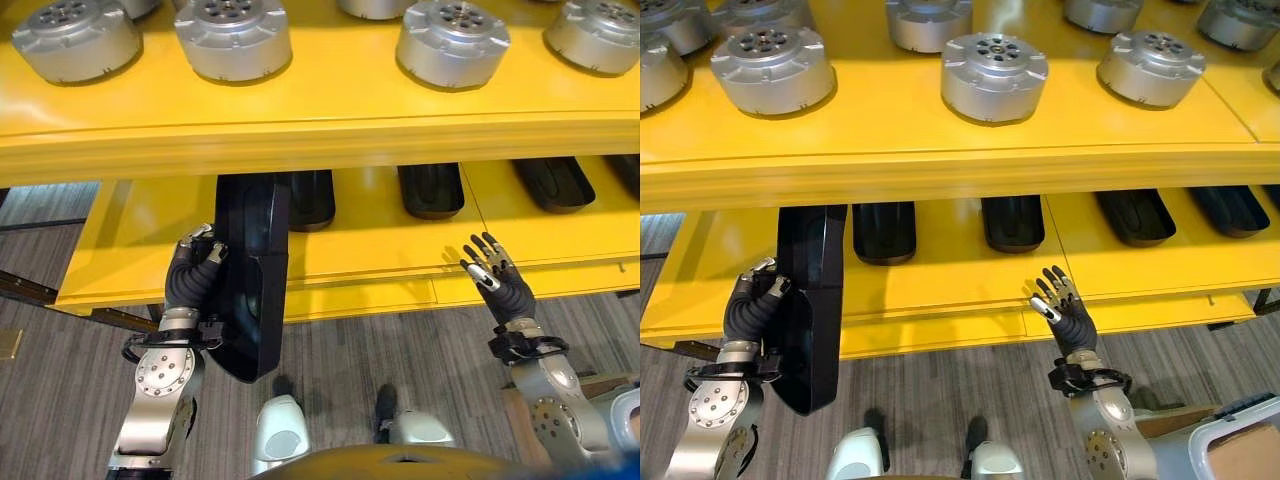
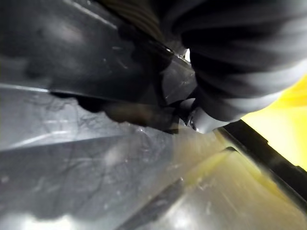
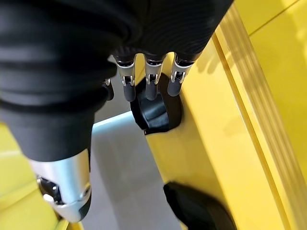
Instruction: Move parts from the plastic box to the shelf.
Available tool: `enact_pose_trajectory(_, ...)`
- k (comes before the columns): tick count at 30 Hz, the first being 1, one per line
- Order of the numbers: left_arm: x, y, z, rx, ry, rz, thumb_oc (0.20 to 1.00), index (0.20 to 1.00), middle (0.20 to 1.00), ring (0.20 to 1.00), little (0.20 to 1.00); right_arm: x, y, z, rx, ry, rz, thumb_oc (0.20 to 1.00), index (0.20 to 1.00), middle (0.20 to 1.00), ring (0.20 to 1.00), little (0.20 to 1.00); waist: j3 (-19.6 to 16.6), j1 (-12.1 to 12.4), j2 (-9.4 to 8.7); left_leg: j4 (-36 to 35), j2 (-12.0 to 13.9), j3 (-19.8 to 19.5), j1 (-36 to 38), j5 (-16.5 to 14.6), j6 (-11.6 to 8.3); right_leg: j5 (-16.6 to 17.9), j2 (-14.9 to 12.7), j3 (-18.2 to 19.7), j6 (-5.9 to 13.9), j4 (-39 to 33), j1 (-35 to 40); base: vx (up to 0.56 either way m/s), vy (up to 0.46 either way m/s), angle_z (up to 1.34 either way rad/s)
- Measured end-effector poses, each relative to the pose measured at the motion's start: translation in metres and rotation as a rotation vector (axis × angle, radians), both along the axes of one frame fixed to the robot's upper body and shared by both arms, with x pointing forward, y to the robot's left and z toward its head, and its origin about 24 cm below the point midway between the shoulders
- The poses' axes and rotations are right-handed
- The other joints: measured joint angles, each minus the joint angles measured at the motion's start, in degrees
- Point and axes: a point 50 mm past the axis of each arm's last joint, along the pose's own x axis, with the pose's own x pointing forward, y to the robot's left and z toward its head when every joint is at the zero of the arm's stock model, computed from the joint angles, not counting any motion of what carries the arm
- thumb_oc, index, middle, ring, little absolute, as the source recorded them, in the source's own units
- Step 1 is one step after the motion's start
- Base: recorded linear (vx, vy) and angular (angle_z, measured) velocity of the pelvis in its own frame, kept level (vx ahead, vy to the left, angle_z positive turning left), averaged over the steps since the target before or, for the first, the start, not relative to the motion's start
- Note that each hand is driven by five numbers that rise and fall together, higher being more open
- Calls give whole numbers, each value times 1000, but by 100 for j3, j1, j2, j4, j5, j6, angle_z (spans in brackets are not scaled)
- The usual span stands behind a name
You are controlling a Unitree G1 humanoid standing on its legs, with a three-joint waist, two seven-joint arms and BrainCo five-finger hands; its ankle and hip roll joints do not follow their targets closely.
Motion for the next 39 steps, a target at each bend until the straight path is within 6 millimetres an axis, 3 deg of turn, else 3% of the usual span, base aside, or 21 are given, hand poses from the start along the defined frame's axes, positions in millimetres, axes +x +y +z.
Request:
enact_pose_trajectory(1,0,-1,0,-17,-5,6,200,200,200,200,200,2,-3,4,-26,-9,3,1000,1000,1000,1000,1000,30,21,92,-298,182,-123,165,247,162,-118,-77,41,174,338,-146,0,-2,-17)
enact_pose_trajectory(2,0,-3,-1,-28,-4,7,200,200,200,200,200,3,-6,7,-46,-14,7,1000,1000,1000,1000,1000,20,-7,186,-350,199,-137,198,507,303,-153,-90,75,289,404,-166,0,0,-24)
enact_pose_trajectory(3,-2,-5,-3,-50,-1,10,200,200,200,200,200,2,-11,11,-78,-22,11,1000,1000,1000,1000,1000,-5,-15,395,-357,204,-81,280,762,348,-129,-81,81,444,389,-166,0,0,5)
enact_pose_trajectory(4,-1,-3,-1,-60,-14,21,200,200,200,200,200,1,-7,8,-66,-12,17,1000,1000,1000,1000,1000,-42,-46,377,-530,60,48,322,360,-104,-90,-291,82,620,314,-202,186,575,4)
enact_pose_trajectory(5,0,-1,3,-53,-28,24,200,200,200,200,200,1,-2,5,-51,-6,30,1000,1000,1000,1000,1000,-32,2,245,-569,-54,101,316,369,-102,-81,-436,103,619,309,-260,210,671,4)
enact_pose_trajectory(6,3,4,7,-42,-44,39,200,200,200,200,200,-3,8,-2,-17,16,53,1000,1000,1000,1000,1000,-42,105,39,-487,-196,173,239,263,-166,136,-652,185,660,346,-326,245,778,-1)
enact_pose_trajectory(7,6,3,4,-41,-34,31,200,200,200,200,200,-3,10,-1,-2,6,47,1000,1000,1000,1000,1000,-13,142,86,-197,-202,160,14,137,-107,181,-661,155,749,538,-339,94,278,22)
enact_pose_trajectory(9,2,11,-5,-1,33,39,200,200,200,200,200,-7,16,-14,61,51,19,1000,1000,1000,1000,1000,-108,125,30,-67,-308,73,160,-54,-29,138,-804,123,556,977,-466,114,243,17)
enact_pose_trajectory(11,-1,18,4,55,16,33,200,200,200,200,200,-4,18,-8,67,18,32,1000,1000,1000,1000,1000,-278,187,-181,-87,-441,154,158,-53,-18,-16,-960,83,463,852,-448,77,223,-17)
enact_pose_trajectory(13,-1,21,7,68,9,38,200,200,200,200,200,1,18,-3,65,-8,36,1000,1000,1000,1000,1000,-298,164,-213,-15,-451,176,130,-34,-29,25,-957,73,577,767,-411,38,224,-15)
enact_pose_trajectory(16,3,12,8,54,-1,0,200,200,200,200,200,2,16,-2,62,-14,29,1000,1000,1000,1000,1000,-266,146,-77,135,-475,174,48,-72,-52,26,-960,86,825,584,-354,31,225,-5)
enact_pose_trajectory(20,5,7,7,41,-6,-15,200,200,200,200,200,-2,14,-6,59,9,22,1000,1000,1000,1000,1000,-305,61,-11,226,-474,207,48,-101,-45,60,-958,134,859,451,-313,27,131,-7)
enact_pose_trajectory(26,7,9,2,39,14,1,200,200,200,200,200,-6,14,-11,44,36,25,1000,1000,1000,1000,1000,-412,-12,-181,377,-478,365,59,-208,-26,130,-953,289,870,388,-368,20,65,-14)
enact_pose_trajectory(31,13,14,-7,21,46,52,200,200,200,200,200,-8,15,-13,39,56,38,1000,1000,1000,1000,1000,-434,13,-221,681,-443,425,-6,-370,-38,170,-945,380,905,424,-334,-17,4,-6)
enact_pose_trajectory(34,38,11,0,-15,1,91,200,200,200,200,200,-7,13,-12,18,58,55,1000,1000,1000,1000,1000,-416,-66,-184,1149,-435,229,-503,-524,6,152,-963,344,921,576,-548,-115,-4,20)
enact_pose_trajectory(37,61,11,19,-76,-74,116,200,200,200,200,200,-3,15,-9,18,44,69,1000,1000,1000,1000,1000,-368,-153,-164,1516,-445,128,-949,-595,67,135,-1002,334,919,818,-872,-152,10,9)
enact_pose_trajectory(39,87,14,36,-83,-109,130,200,200,200,200,200,2,20,-5,12,28,102,1000,1000,1000,1000,1000,-210,-235,-109,1816,-464,85,-1229,-685,128,89,-1063,333,918,1019,-1112,-143,32,5)
